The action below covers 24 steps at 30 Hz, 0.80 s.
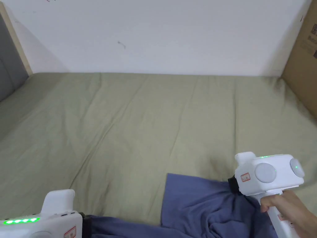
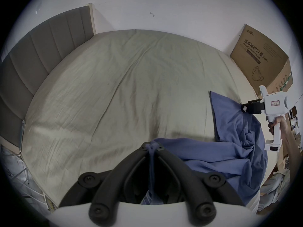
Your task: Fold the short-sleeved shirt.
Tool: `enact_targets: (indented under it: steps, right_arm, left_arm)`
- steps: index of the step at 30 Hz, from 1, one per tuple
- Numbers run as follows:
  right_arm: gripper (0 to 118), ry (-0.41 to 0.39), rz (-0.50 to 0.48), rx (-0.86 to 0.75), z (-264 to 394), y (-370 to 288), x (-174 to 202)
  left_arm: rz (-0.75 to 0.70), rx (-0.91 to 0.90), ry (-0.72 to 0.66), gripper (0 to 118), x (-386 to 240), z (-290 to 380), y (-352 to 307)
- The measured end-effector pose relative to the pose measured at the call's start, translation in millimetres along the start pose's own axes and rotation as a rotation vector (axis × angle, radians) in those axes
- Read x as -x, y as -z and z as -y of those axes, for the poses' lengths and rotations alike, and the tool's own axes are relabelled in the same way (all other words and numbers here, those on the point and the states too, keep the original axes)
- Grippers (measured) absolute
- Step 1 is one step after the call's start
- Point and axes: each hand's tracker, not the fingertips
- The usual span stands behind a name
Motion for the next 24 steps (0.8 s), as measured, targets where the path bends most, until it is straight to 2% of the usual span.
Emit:
enact_targets:
  steps: [3,6,8,13,16,19,21,24]
  right_arm:
    - [4,0.059,-0.035,-0.062,-3.1,-36.7,-1.9]
    - [4,0.069,-0.001,-0.155,-11.0,-92.7,-5.4]
    - [4,0.089,-0.004,-0.209,-18.5,-130.5,-14.2]
    - [4,0.163,0.071,-0.377,-39.1,-238.2,-41.9]
    - [4,0.254,0.072,-0.463,-57.4,-289.6,-65.7]
    - [4,0.320,0.056,-0.523,-74.2,-328.2,-84.1]
    - [4,0.340,-0.004,-0.562,-82.8,-353.3,-86.2]
    - [4,0.324,0.021,-0.607,-103.8,-379.7,-81.0]
  left_arm:
    - [-0.002,-0.020,0.016,1,-0.3,-13.8,-10.9]
    - [-0.058,-0.085,0.074,1,-3.9,-36.6,-30.4]
    - [-0.059,-0.136,0.064,1,-2.7,-57.0,-47.0]
    - [-0.097,-0.278,0.067,1,5.1,-123.8,-96.8]
    - [-0.093,-0.312,0.047,1,11.2,-163.2,-119.1]
    - [-0.175,-0.356,0.053,1,14.2,-197.8,-139.5]
    - [-0.147,-0.389,0.045,1,14.5,-215.9,-154.7]
    - [-0.186,-0.445,0.093,1,7.3,-242.1,-173.5]
